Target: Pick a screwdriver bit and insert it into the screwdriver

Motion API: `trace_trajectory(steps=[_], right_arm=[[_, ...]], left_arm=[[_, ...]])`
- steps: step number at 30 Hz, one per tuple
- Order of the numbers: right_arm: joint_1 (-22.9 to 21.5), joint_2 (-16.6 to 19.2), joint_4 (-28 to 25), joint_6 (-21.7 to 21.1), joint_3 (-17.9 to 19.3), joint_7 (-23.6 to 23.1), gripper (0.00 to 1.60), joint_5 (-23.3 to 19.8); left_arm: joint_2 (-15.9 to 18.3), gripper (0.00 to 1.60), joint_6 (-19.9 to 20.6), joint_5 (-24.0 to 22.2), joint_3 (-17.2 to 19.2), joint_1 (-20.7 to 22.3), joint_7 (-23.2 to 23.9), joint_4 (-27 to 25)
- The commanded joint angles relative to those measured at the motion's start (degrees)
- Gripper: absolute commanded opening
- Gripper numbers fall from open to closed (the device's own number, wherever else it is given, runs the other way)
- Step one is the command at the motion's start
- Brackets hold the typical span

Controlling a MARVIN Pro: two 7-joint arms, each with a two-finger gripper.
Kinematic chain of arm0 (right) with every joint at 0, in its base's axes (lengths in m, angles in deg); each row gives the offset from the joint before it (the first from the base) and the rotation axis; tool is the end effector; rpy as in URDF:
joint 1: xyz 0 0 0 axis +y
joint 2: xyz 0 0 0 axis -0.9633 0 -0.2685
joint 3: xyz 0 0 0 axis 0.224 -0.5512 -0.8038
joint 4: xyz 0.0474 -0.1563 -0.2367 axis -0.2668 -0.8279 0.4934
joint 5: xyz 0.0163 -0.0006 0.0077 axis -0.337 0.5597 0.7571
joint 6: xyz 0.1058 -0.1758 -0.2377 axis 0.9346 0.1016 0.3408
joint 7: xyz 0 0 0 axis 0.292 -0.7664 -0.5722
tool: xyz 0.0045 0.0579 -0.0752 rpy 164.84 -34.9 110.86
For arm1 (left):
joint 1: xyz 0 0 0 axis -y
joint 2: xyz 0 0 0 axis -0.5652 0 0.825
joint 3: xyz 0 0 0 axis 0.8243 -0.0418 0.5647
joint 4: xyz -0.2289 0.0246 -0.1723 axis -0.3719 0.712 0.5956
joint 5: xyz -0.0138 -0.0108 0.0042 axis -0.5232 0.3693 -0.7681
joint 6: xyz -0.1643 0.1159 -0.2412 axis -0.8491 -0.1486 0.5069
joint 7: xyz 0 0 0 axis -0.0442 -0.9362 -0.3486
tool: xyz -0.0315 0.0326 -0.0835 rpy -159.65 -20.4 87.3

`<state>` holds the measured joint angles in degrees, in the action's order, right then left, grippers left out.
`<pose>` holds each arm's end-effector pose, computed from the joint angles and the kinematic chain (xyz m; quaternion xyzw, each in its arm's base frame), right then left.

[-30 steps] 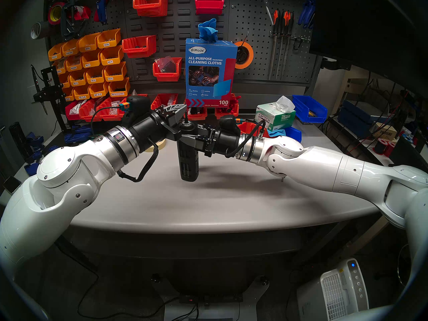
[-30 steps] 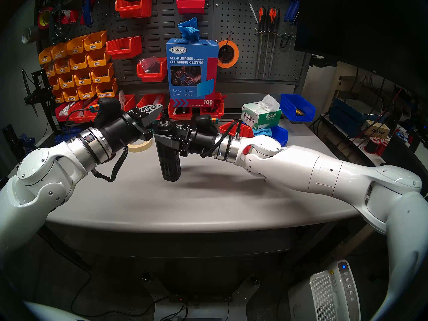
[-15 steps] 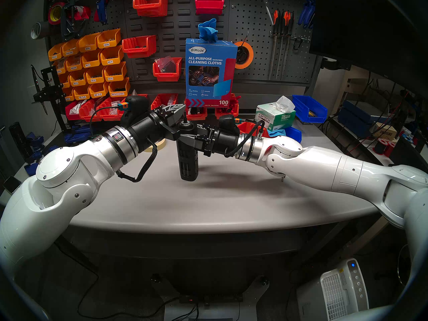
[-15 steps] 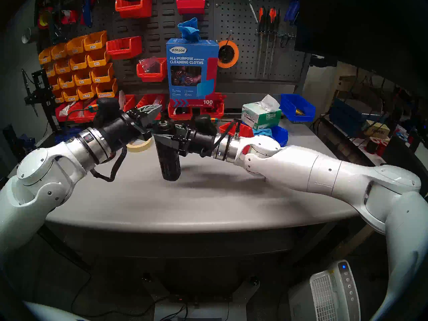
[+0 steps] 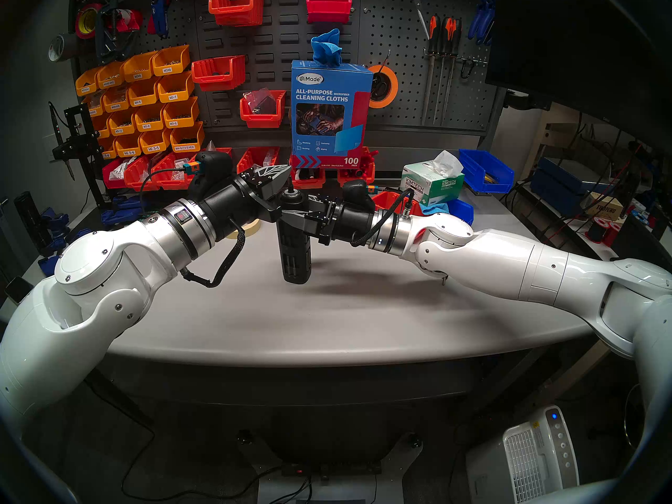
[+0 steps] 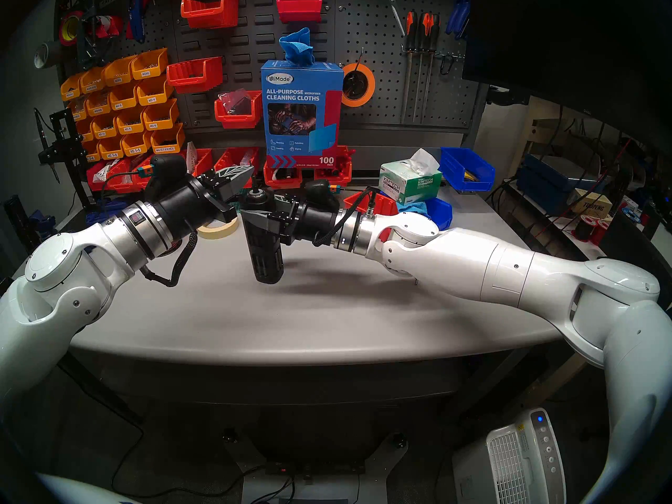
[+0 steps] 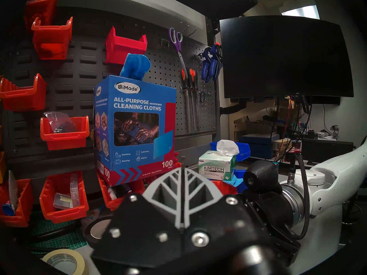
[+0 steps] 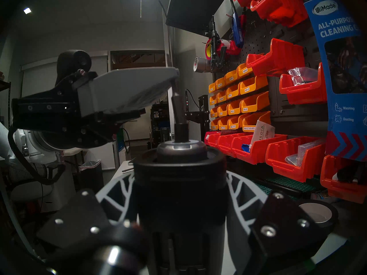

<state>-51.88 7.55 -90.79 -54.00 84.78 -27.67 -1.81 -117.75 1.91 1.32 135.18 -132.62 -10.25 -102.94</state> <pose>0.4574 0.1173 -0.1557 -0.5133 -0.3993 -0.5729 0.4988 0.3308 0.0225 -0.0733 0.6178 -0.2325 0.7179 0.2210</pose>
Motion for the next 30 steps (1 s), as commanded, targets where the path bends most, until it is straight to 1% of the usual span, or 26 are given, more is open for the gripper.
trace_trajectory(steps=[1,15,20,24,30], right_arm=[[-2.3,-0.3,-0.2,0.5,2.1,-0.8,0.56,-0.6],[-2.9,-0.4,0.2,-0.3,1.9,-3.3,0.56,-0.5],[-3.2,-0.4,0.3,-0.8,1.9,-3.6,0.51,-0.4],[-3.4,-0.4,0.5,-1.1,1.8,-4.2,0.55,-0.4],[-3.8,-0.5,0.9,-1.7,1.9,-5.2,0.55,-0.6]], left_arm=[[0.5,0.0,-0.5,0.1,1.4,0.7,0.8,0.0],[1.5,0.0,-0.3,-0.1,1.5,1.8,2.4,1.7],[1.9,0.0,-0.3,-0.3,2.0,1.9,2.9,1.9],[2.1,0.0,-0.3,-0.4,2.3,1.9,3.4,2.0],[2.3,0.0,-0.6,-0.8,2.8,1.5,4.4,2.2]])
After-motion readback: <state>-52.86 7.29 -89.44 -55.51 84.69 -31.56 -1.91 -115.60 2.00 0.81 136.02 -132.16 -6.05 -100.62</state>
